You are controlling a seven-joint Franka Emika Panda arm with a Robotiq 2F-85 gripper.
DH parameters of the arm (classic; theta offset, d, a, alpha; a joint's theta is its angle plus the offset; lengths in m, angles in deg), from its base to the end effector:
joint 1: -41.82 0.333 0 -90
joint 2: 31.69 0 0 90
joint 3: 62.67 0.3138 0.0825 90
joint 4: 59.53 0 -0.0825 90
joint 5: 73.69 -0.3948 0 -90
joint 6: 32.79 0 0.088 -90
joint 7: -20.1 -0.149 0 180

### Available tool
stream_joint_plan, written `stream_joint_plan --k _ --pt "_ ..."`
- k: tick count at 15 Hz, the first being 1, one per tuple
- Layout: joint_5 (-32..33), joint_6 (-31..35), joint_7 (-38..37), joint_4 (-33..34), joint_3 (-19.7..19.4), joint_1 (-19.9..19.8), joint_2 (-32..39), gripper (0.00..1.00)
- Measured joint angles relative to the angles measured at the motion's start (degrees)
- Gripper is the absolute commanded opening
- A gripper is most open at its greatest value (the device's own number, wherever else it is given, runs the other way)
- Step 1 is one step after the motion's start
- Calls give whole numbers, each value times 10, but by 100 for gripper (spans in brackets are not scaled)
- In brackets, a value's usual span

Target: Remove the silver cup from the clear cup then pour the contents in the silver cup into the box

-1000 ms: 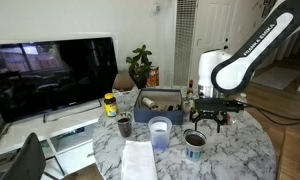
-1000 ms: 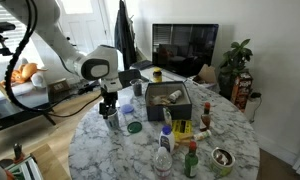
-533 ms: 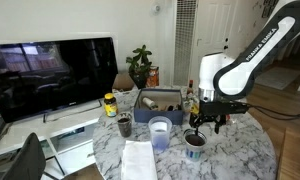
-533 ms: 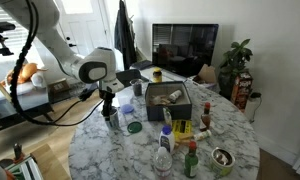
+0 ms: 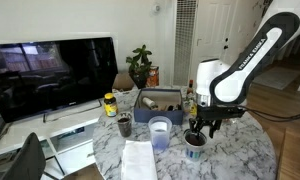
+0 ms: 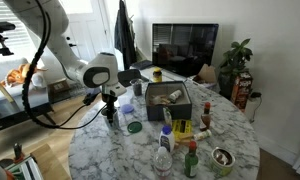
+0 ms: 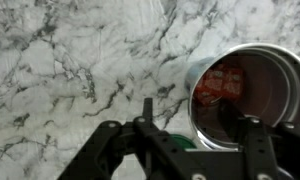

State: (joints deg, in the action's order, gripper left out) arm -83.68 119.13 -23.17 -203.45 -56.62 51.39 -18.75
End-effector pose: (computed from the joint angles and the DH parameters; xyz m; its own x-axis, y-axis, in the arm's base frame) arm 0.4392 0.1251 0.1343 0.7943 -0.5933 -0.1310 -0.5987 -0.8010 -0.0024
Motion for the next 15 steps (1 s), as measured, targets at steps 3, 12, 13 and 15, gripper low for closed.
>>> stream_joint_plan --k 3,12,13,15 --pt "5 0 -1 5 -8 0 3 15" --pt "48 -36 -20 36 -17 8 -14 1" --pt "71 -57 -32 40 -20 10 -26 1" --pt "130 -117 -68 48 -24 15 -67 1"
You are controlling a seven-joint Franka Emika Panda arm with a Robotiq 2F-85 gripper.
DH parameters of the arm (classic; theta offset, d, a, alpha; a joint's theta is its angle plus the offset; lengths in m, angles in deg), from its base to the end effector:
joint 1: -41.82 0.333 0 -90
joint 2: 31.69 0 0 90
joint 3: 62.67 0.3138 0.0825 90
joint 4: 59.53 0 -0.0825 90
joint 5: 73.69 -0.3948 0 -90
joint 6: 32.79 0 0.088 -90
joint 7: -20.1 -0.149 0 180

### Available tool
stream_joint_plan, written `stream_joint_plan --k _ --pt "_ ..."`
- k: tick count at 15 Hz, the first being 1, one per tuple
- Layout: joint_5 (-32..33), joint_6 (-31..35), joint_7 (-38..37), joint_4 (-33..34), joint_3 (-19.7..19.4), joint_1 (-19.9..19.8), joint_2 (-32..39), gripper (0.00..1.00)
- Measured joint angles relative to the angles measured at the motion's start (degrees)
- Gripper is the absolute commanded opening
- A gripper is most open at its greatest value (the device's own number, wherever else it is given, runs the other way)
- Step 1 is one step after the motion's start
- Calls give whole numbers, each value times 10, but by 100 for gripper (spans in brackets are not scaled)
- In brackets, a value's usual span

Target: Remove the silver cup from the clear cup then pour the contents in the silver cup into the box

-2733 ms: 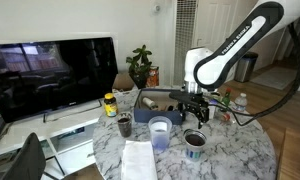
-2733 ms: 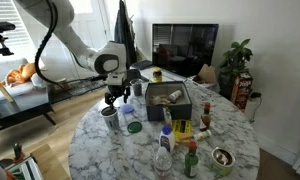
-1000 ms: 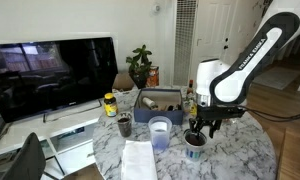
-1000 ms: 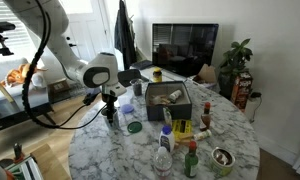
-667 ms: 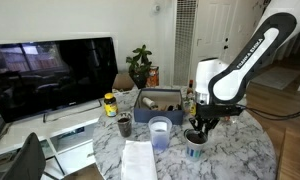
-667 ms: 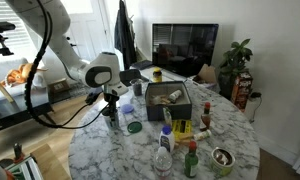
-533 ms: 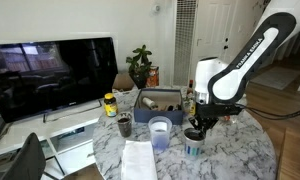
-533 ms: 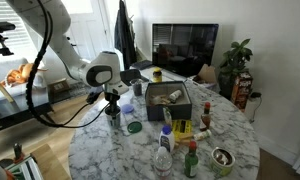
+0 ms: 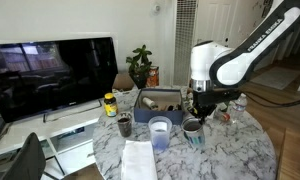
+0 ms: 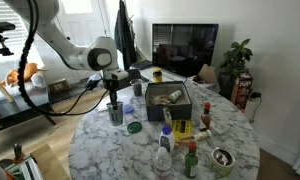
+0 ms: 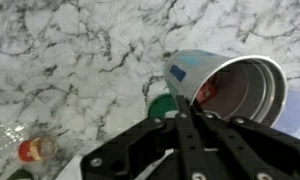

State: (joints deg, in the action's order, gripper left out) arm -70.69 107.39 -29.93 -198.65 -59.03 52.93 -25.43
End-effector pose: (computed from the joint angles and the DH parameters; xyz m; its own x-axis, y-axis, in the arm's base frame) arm 0.4669 0.1222 0.2017 0.8381 -0.5441 -0.0408 -0.5397 -0.8376 0.0842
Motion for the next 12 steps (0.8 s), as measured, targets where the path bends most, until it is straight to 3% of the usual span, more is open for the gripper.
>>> stream_joint_plan --k 2,5,10,12 --pt "55 -70 -30 13 3 2 -53 5" --pt "83 -139 -49 32 14 2 -123 5" --pt "87 -145 -50 30 21 -5 -133 1" --pt "125 -150 -57 43 31 -12 -133 1"
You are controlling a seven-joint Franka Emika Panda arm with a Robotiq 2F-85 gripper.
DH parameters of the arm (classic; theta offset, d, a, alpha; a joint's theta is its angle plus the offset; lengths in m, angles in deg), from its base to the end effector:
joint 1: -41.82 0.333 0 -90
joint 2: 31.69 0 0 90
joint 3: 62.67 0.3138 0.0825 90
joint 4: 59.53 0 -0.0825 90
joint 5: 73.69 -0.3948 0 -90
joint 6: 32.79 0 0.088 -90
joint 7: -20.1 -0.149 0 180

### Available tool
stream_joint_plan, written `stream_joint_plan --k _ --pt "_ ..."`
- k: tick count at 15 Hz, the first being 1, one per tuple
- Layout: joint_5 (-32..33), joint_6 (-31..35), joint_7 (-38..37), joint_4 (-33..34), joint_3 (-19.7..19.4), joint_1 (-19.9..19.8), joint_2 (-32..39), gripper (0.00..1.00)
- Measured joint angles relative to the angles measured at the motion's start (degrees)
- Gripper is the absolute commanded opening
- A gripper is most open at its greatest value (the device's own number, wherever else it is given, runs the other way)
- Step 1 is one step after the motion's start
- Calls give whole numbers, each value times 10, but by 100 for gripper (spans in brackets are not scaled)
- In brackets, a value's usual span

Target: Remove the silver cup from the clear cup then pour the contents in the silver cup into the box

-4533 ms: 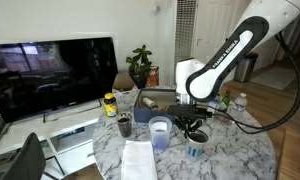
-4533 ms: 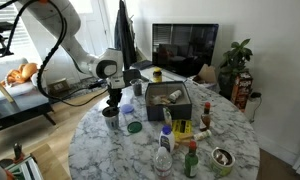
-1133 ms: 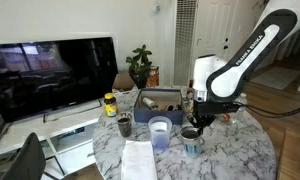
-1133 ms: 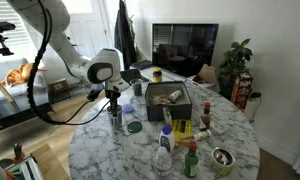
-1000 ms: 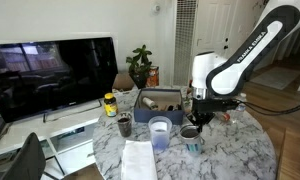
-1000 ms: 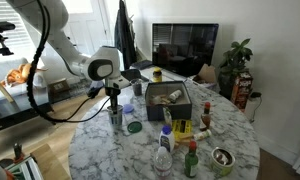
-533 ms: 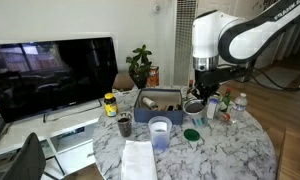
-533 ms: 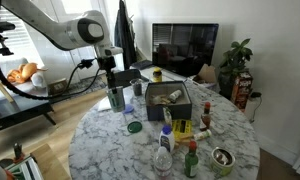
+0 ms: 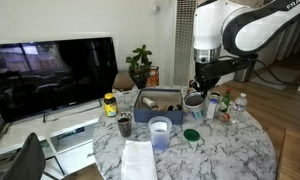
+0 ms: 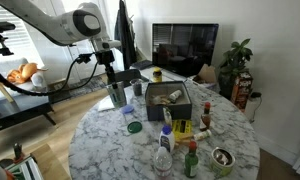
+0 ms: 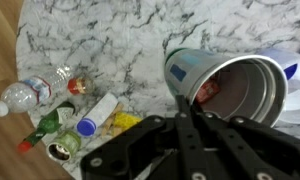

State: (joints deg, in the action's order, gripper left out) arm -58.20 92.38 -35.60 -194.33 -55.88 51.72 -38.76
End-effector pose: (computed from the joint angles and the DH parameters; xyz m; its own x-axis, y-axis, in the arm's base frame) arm 0.4738 0.1217 0.3273 0.8645 -0.4799 0.1497 -0.5010 -0.8465 0.1800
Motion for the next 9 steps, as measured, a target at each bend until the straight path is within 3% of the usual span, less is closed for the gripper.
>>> stream_joint_plan --k 9 --pt "296 -111 -62 181 53 -11 40 1"
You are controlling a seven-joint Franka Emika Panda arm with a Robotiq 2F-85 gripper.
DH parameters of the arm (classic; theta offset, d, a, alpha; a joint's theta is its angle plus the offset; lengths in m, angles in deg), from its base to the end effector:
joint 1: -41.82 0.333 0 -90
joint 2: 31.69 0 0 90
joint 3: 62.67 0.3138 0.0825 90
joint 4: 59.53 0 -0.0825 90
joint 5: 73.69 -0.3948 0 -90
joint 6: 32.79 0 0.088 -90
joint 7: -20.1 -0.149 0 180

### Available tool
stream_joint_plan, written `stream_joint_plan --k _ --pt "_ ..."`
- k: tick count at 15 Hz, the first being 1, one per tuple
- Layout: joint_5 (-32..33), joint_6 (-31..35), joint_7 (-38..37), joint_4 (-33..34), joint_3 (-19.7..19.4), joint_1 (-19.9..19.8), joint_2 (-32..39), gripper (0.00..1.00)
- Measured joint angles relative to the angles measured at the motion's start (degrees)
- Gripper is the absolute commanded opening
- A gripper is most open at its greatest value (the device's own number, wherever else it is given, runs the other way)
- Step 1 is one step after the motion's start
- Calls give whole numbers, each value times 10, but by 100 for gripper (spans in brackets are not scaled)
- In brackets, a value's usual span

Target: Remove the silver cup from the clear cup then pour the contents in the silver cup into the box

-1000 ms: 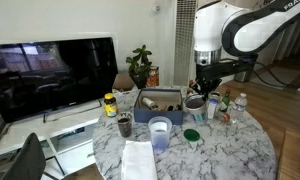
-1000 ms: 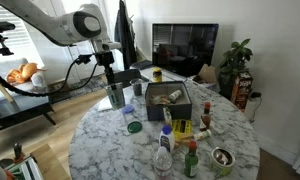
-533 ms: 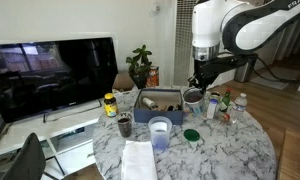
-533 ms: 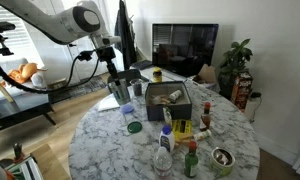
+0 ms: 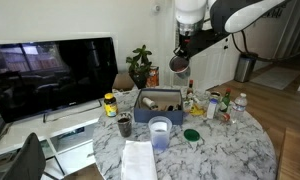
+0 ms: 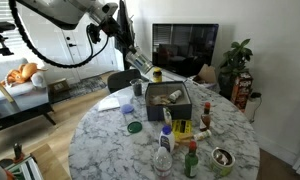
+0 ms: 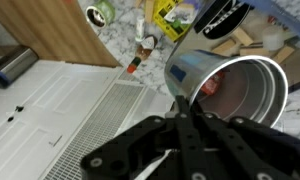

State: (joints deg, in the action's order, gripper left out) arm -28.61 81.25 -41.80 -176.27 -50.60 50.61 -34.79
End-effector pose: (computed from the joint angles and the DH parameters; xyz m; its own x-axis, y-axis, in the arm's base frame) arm 0.5492 0.1345 0.4468 0.8249 -0.2007 0.5285 -0.4521 -0.7954 0.4036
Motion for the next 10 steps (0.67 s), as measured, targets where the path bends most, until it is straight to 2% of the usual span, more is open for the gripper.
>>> stream_joint_plan --k 4,10 --pt "126 -42 -10 68 7 11 74 5" --pt "147 -47 -12 91 6 13 102 1"
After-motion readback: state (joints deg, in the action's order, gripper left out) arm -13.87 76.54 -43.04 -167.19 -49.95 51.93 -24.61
